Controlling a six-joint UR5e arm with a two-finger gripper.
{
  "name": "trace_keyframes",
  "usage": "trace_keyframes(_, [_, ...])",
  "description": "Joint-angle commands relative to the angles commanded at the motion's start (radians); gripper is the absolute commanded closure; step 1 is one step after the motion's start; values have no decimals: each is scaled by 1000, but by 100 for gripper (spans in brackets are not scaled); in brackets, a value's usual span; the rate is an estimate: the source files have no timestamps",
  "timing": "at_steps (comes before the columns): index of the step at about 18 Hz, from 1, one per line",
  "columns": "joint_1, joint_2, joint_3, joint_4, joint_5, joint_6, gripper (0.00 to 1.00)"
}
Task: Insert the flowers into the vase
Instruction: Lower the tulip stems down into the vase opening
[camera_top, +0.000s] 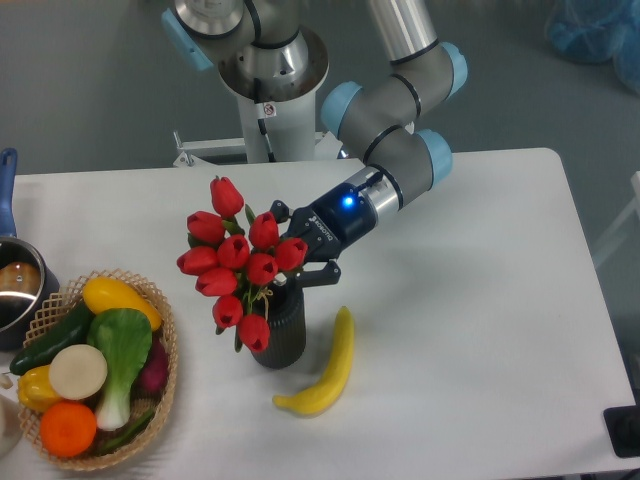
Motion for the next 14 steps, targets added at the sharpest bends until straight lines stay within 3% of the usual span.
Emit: trace_keyframes(14, [17,-31,8,0,12,17,70])
